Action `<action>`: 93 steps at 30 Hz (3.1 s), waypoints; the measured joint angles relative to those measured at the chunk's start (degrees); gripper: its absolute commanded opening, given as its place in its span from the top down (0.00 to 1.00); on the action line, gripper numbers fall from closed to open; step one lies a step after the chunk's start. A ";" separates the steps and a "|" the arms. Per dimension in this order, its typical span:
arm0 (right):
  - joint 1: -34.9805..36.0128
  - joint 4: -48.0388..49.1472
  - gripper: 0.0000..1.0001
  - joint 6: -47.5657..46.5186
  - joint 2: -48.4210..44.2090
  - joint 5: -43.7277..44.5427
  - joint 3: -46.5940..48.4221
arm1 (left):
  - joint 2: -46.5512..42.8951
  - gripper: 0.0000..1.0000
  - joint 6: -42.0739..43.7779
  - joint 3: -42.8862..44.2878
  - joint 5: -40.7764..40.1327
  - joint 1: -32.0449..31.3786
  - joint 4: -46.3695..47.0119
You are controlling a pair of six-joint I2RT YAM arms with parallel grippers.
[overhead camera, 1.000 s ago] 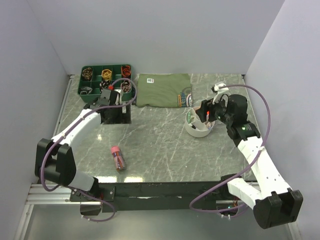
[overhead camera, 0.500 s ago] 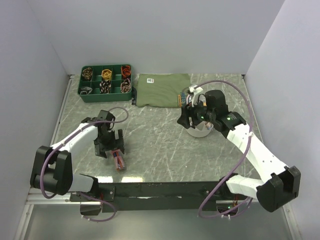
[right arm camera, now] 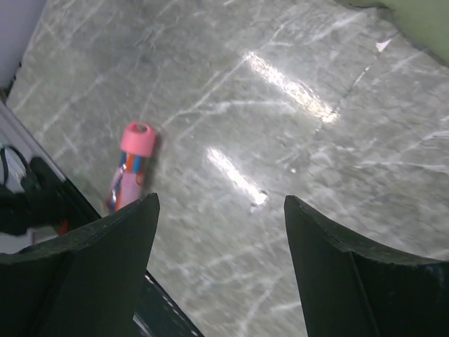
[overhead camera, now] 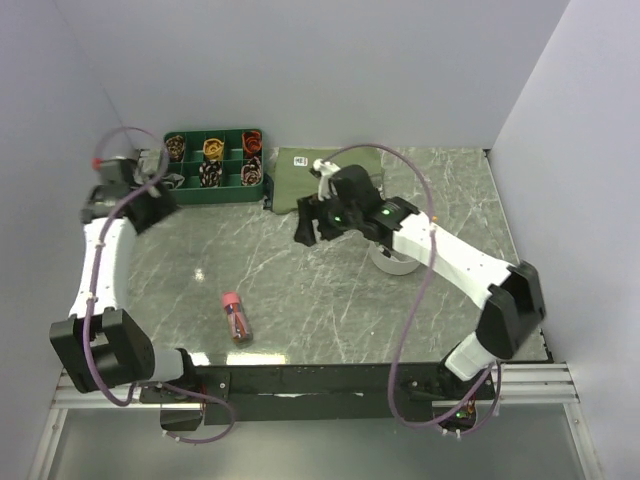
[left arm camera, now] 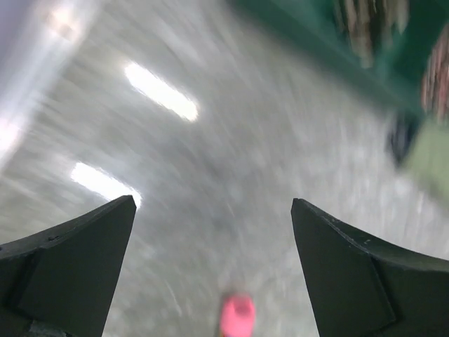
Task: Sort the stationery into containers
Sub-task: Pick up the stationery from the center of the board, then place the stationery in the storage box.
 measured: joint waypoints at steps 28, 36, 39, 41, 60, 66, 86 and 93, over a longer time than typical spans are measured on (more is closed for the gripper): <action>26.51 -6.19 0.15 11.15 32.22 14.53 23.52 | -23.26 0.01 10.49 -8.98 -4.52 9.84 -2.69; 26.51 -4.92 0.18 11.39 39.87 15.21 31.52 | -23.02 0.01 10.71 -8.98 -4.96 9.84 -3.13; 26.51 -5.09 0.18 11.47 41.70 15.54 31.87 | -22.45 0.01 10.88 -8.96 -5.01 9.84 -3.13; 26.51 -5.53 0.19 11.63 42.45 15.82 31.87 | -22.12 0.00 10.88 -8.96 -5.05 9.84 -3.10; 30.47 -4.20 0.81 9.11 44.65 23.74 30.88 | -21.90 0.01 10.34 -9.01 -4.31 9.88 -3.02; 30.45 -1.64 1.00 3.61 41.53 25.66 26.10 | -19.61 0.00 8.74 -9.14 0.33 9.75 -2.67; -11.15 29.75 1.00 -13.05 -24.20 7.69 -17.25 | 3.43 0.01 19.15 3.78 14.29 -10.12 0.74; -12.26 37.33 1.00 -20.11 -35.08 10.82 -37.24 | 13.68 0.00 20.68 11.47 13.84 -14.14 3.87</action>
